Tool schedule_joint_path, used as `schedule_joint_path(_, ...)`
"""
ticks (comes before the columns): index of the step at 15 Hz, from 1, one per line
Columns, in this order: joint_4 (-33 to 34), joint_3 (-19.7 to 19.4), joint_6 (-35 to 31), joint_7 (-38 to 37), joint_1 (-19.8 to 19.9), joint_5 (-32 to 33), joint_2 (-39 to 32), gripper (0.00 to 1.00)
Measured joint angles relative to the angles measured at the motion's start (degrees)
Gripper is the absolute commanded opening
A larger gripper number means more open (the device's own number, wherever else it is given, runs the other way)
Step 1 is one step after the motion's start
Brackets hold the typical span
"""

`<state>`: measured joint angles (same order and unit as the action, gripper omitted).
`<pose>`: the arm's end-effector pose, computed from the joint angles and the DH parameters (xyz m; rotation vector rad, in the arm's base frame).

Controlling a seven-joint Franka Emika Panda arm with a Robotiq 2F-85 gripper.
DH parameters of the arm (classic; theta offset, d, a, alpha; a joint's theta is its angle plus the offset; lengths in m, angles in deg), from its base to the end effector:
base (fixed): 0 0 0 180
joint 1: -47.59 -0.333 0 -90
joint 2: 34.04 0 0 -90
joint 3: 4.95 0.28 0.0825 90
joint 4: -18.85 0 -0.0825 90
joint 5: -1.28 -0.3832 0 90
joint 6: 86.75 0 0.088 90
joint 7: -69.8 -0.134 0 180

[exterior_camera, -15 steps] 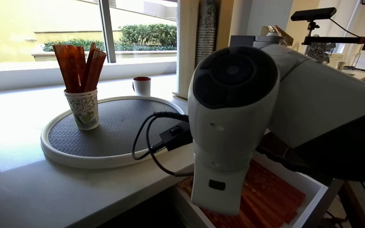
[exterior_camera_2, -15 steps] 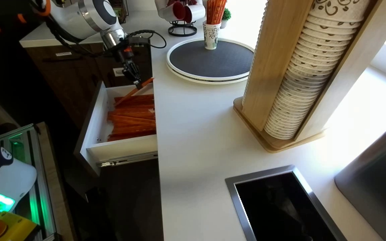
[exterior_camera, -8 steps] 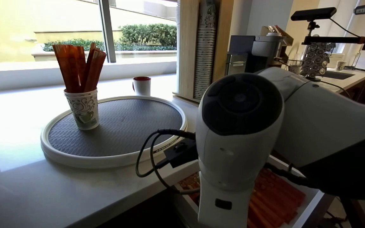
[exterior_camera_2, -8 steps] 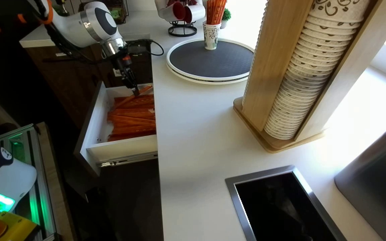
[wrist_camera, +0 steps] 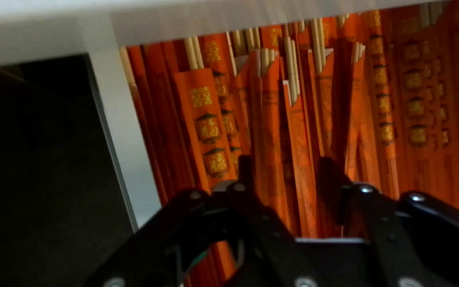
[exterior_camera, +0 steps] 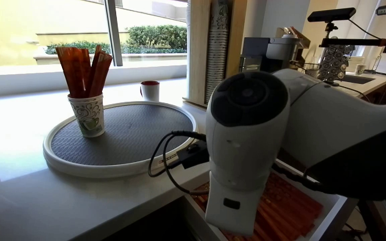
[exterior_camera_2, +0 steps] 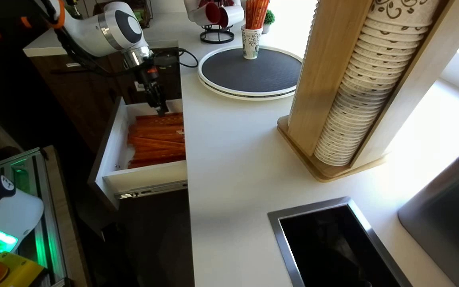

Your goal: Put the items on the tray in the drawer

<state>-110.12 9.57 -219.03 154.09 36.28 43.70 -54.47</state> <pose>0.4545 0.2010 0.1337 0.9058 2.7266 -0.5878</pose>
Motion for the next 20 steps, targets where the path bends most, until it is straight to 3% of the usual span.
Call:
schedule_joint_path(3,-0.1,0.3,-1.7,0.6,1.2,-5.0,3.3,0.99)
schedule_joint_path(9,-0.5,0.8,-1.3,1.6,2.5,-26.6,13.3,1.0)
schedule_joint_path(13,-2.4,-1.2,5.3,1.5,3.3,-39.6,22.0,1.0)
schedule_joint_path(20,-10.6,-8.2,22.8,-9.7,3.4,-43.8,41.1,1.0)
